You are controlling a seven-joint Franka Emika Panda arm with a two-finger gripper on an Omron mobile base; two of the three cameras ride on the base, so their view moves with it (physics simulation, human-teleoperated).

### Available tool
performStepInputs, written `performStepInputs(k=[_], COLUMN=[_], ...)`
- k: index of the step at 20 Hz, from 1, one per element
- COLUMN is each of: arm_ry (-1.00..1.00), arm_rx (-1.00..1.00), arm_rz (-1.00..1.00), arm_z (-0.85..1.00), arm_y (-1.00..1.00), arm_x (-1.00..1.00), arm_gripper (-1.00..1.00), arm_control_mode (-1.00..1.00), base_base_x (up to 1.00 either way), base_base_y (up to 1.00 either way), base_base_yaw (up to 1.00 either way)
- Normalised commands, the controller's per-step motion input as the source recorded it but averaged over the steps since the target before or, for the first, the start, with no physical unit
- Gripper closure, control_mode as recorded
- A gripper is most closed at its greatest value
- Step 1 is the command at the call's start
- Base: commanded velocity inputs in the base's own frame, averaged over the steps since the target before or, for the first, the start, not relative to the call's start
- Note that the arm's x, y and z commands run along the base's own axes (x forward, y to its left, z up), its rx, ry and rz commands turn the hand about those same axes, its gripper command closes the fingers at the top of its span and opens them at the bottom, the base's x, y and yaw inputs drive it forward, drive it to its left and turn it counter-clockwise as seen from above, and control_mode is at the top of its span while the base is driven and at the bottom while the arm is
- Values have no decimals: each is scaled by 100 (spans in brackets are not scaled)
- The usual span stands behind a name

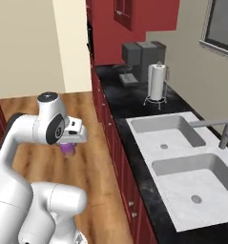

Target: Four empty soda cans are scattered around the kitchen. Gather all the cans and cluster them next to the stove for recycling.

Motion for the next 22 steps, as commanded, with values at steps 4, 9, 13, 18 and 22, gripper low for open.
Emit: performStepInputs(k=[4, 9, 13, 18, 22], arm_ry=[0, 0, 0, 0, 0], arm_rx=[0, 0, 0, 0, 0], arm_rz=[0, 0, 0, 0, 0], arm_z=[0, 0, 0, 0, 0], arm_y=[0, 0, 0, 0, 0], arm_x=[0, 0, 0, 0, 0], arm_gripper=[100, 100, 100, 100, 100], arm_control_mode=[100, 100, 100, 100, 100], base_base_x=[100, 96, 90, 82, 61], base_base_y=[0, 0, 0, 0, 3], base_base_yaw=[25, 28, 30, 33, 35])
